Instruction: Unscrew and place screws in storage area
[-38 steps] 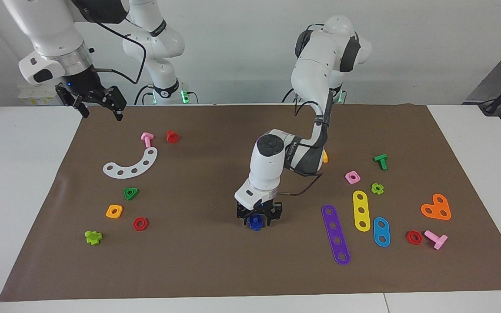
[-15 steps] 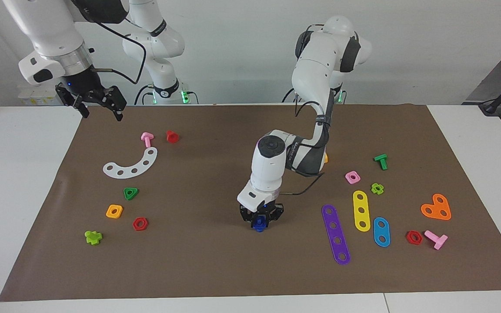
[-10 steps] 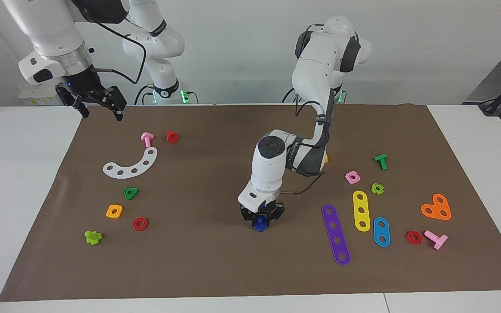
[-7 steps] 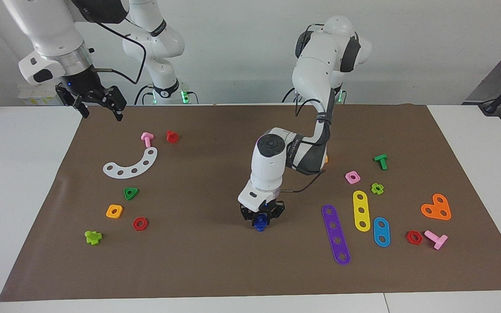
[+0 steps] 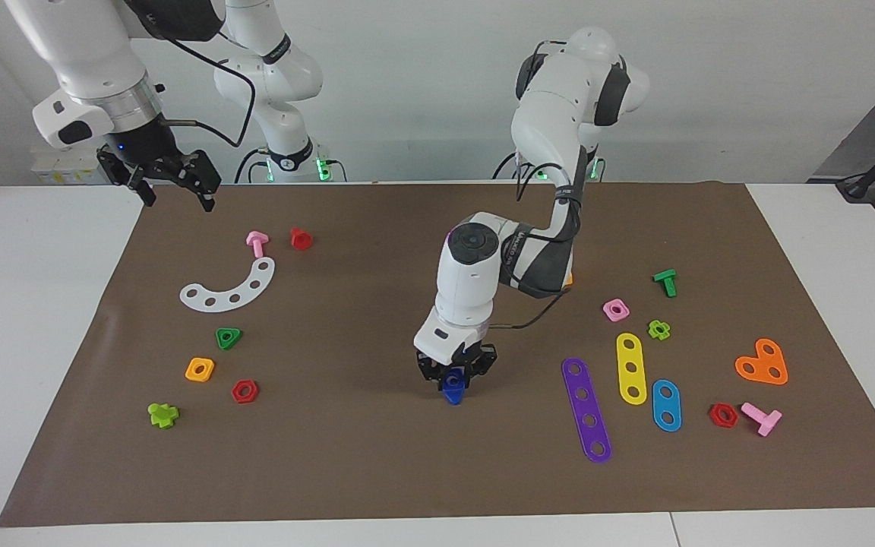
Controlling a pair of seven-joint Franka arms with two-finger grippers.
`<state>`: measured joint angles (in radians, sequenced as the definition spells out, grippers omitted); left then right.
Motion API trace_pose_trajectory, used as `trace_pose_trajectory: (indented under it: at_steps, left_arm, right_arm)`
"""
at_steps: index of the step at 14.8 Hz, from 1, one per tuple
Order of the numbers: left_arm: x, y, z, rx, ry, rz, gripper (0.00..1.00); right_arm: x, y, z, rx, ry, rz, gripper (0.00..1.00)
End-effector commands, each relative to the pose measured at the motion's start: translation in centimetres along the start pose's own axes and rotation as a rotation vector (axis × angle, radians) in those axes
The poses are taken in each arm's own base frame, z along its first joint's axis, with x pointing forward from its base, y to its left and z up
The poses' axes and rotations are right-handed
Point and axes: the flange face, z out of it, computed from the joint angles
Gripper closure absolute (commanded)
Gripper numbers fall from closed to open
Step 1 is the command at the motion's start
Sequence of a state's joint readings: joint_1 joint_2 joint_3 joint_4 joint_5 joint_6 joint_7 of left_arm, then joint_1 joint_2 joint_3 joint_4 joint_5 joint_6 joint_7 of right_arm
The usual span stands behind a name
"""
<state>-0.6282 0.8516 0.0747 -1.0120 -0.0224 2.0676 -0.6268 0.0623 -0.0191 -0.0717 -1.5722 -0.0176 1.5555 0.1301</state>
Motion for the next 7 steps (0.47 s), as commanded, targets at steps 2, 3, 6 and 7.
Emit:
trace_pose_trajectory:
  at_steps: [2,3,6,7]
  left_arm:
    - [1.4,-2.2,-3.9,0.022,-0.036,-0.04,0.5]
    - [2.2,-3.7,-4.3,0.036,-0.047,-0.056,0.5]
    - [4.4,-8.4,-6.5,0.052,-0.06,-0.021,0.52]
    - [5.1,-11.0,-6.5,0.06,-0.081,0.006,0.53]
  right_arm:
    - [-0.6,0.1,-0.1,0.004,0.009,0.009,0.0]
    - [-0.6,0.1,-0.1,0.004,0.009,0.009,0.0]
    - [-0.6,0.2,-0.1,0.004,0.009,0.011,0.0]
    - [-0.6,0.2,-0.1,0.004,0.011,0.011,0.0]
